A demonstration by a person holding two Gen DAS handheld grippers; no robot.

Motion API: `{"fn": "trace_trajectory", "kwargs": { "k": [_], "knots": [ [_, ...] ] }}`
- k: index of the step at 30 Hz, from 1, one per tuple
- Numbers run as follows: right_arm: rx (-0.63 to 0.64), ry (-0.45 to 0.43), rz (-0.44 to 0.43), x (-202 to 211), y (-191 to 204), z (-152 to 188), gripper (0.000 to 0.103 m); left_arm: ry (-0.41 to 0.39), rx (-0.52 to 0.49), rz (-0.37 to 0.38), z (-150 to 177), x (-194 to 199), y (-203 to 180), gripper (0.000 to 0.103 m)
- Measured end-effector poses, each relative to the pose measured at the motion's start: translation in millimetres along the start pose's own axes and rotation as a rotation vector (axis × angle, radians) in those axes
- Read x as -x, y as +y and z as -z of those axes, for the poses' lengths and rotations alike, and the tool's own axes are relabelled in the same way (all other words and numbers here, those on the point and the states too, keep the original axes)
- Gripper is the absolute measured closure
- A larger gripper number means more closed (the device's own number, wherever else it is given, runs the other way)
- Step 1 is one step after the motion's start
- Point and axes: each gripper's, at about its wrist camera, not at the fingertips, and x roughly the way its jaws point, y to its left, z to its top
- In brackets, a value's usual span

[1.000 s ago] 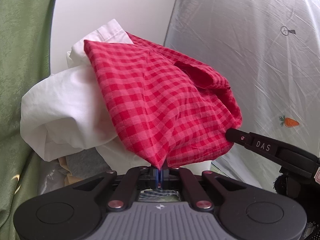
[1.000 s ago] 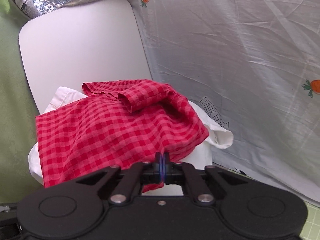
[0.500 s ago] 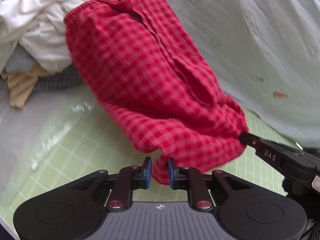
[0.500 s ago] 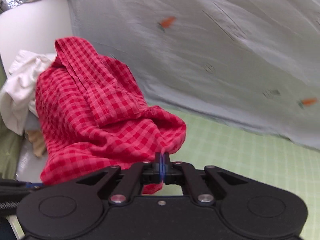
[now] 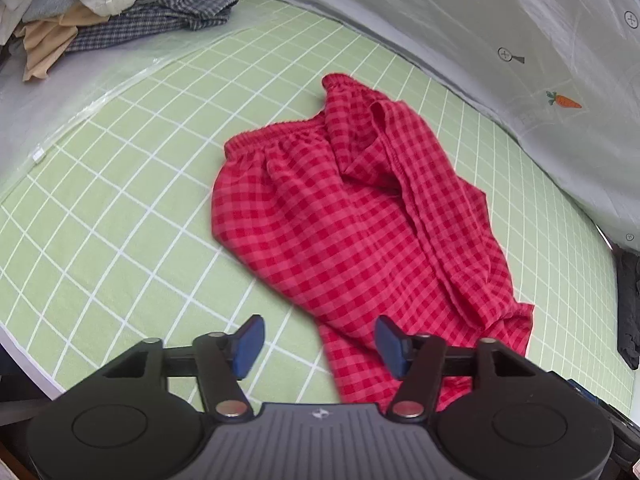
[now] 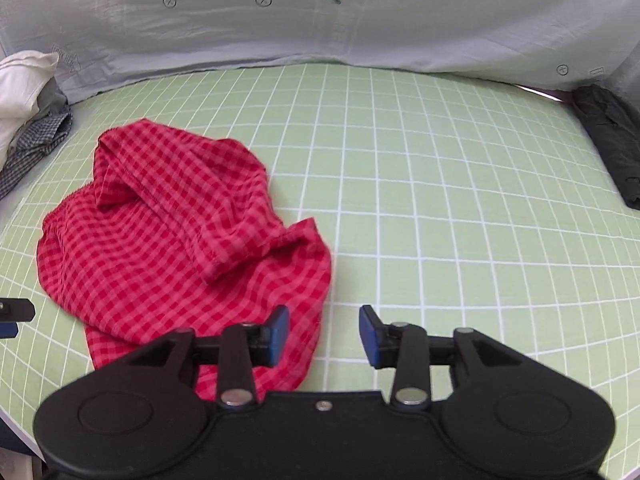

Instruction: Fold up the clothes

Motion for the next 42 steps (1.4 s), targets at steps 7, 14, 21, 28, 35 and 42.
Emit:
{"fn": "trace_trajectory", "kwargs": {
  "k": [7, 14, 21, 28, 35, 42],
  "knots": [
    [0.096, -0.111, 0.006, 4.7, 19.5, -21.9, 0.016, -0.021, 0.029, -0.057, -22.9, -11.2, 9.4, 0.017],
    [0.189, -0.173, -0.040, -9.1, 53.1, -51.8, 0.016, -0.040, 0.058, -0.116, -48.1, -23.9, 20.8, 0.017],
    [0.258, -0.131, -0.079, -66.8, 91.7, -86.9, 0.016, 0.048, 0.100, -0.156, -73.8, -76.0, 35.2, 0.017],
    [0.294, 0.014, -0.159, -125.1, 124.1, -99.3, 0.033, 0.138, 0.060, -0.211, -95.1, -117.8, 39.3, 0.017],
    [0.345, 0.072, -0.192, -143.2, 134.2, -88.9, 0.090, 0.152, 0.048, -0.252, -88.4, -125.7, 36.4, 0.017],
    [0.158, -0.023, -0.143, -119.0, 68.6, -94.4, 0.102, 0.143, 0.019, -0.288, -82.8, -126.0, 27.1, 0.016]
  ]
}}
